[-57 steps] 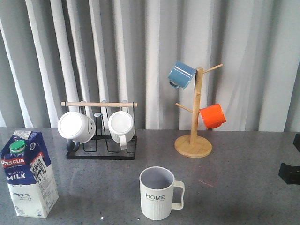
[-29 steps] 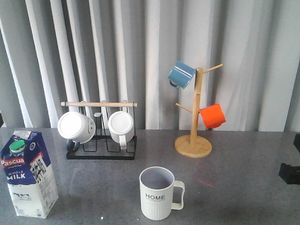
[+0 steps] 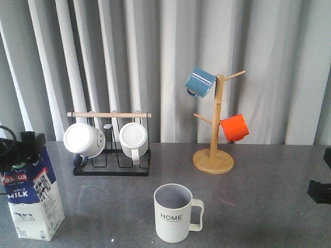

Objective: Place milk next to cup
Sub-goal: 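Reach the left gripper to the milk carton top and grasp it, then lift and carry the milk carton toward the white mug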

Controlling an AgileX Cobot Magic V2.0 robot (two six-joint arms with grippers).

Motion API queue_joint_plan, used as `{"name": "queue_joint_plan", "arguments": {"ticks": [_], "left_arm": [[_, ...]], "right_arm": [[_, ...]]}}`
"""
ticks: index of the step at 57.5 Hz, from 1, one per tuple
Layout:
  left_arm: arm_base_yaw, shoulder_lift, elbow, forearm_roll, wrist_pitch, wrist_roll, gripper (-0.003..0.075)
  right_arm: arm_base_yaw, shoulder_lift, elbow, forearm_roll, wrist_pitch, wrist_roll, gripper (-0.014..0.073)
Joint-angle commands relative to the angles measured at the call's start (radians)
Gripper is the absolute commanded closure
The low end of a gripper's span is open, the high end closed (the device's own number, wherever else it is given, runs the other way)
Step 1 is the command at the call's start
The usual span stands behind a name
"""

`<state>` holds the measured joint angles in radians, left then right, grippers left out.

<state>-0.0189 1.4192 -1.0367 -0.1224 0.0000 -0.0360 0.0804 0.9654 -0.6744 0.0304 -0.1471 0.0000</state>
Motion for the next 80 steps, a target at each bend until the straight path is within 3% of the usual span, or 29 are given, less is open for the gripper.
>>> {"name": "queue_joint_plan", "arguments": {"ticks": [1,21,30,37,51,60,68,80], "left_arm": [[-0.004,0.003,-0.037,-0.005,-0.092,-0.009,0.0003],[-0.003,0.053,-0.037,-0.005,-0.060,-0.010,0.0010],[-0.003,0.071,-0.037,-0.005,-0.025,-0.009,0.0054],[0.001,0.088,-0.037,-0.005,-0.013,-0.010,0.0134],[0.007,0.093,-0.037,-0.005,-0.033,-0.009,0.0400],[0.007,0.093,-0.037,-0.004,-0.030,-0.008,0.0525],[0.007,0.093,-0.037,-0.005,-0.030,-0.009,0.0596],[0.007,0.093,-0.037,-0.009,-0.033,-0.012,0.0631]], "right_arm": [[-0.005,-0.008,-0.035,-0.008,-0.072,-0.013,0.0602],[-0.005,-0.008,-0.035,-0.008,-0.068,-0.013,0.0602],[-0.005,-0.008,-0.035,-0.008,-0.068,-0.013,0.0602],[-0.005,-0.008,-0.035,-0.008,-0.068,-0.013,0.0602],[-0.005,-0.008,-0.035,-0.008,-0.068,-0.013,0.0602],[-0.005,-0.008,-0.035,-0.008,-0.068,-0.013,0.0602],[-0.005,-0.008,-0.035,-0.008,-0.068,-0.013,0.0602],[-0.005,-0.008,-0.035,-0.008,-0.068,-0.013,0.0602]]}}
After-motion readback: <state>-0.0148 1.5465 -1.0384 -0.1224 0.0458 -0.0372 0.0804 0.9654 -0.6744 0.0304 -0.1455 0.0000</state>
